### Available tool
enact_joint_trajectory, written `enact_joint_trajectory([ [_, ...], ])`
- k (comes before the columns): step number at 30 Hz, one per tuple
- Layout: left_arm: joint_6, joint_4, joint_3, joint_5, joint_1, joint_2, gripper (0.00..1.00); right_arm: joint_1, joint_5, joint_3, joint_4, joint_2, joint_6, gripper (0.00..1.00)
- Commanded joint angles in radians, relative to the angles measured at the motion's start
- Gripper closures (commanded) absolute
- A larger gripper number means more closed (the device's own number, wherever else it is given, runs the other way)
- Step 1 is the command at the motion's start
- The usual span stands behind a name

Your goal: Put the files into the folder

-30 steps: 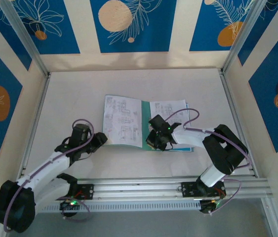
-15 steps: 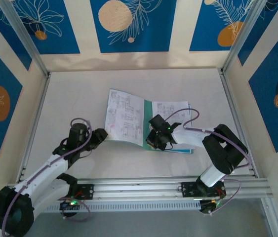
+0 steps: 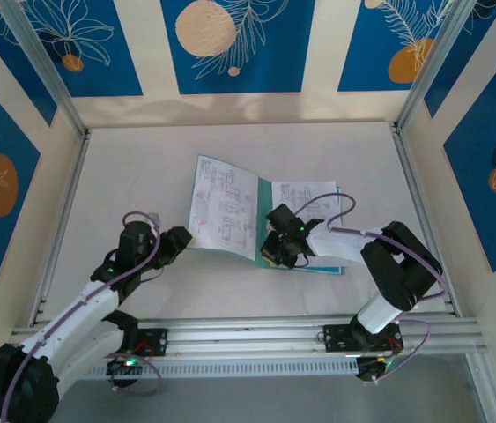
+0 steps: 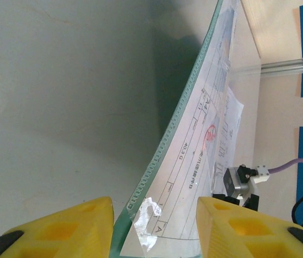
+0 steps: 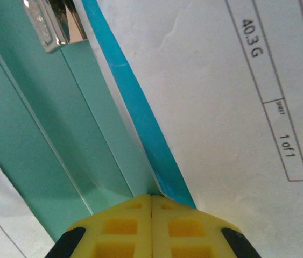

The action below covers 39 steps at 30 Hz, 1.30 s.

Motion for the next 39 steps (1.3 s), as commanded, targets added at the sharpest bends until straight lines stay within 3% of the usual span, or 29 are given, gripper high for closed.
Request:
enact_joint_trajectory([
  [1, -0.031, 0.051, -0.023, 0.073, -0.018, -0.006, 0.56, -0.005, 0.028, -0.042, -0.086, 0.075, -0.014, 0.92],
  [22, -0.113, 0.183, -0.008, 0.155, -0.017, -0.038, 0.53, -0.015, 0.024, -0.045, -0.082, 0.090, -0.025, 0.92],
  [31, -0.078, 0.239, 0.069, 0.194, -0.050, 0.116, 0.54, -0.030, 0.024, -0.048, -0.085, 0.085, -0.041, 0.92],
  [36, -0.003, 0.150, 0.153, 0.141, -0.100, 0.170, 0.67, -0.040, 0.020, -0.050, -0.080, 0.085, -0.048, 0.92],
  [39, 0.050, 0.071, 0.205, 0.097, -0.133, 0.191, 0.80, -0.044, 0.014, -0.048, -0.076, 0.088, -0.056, 0.92],
])
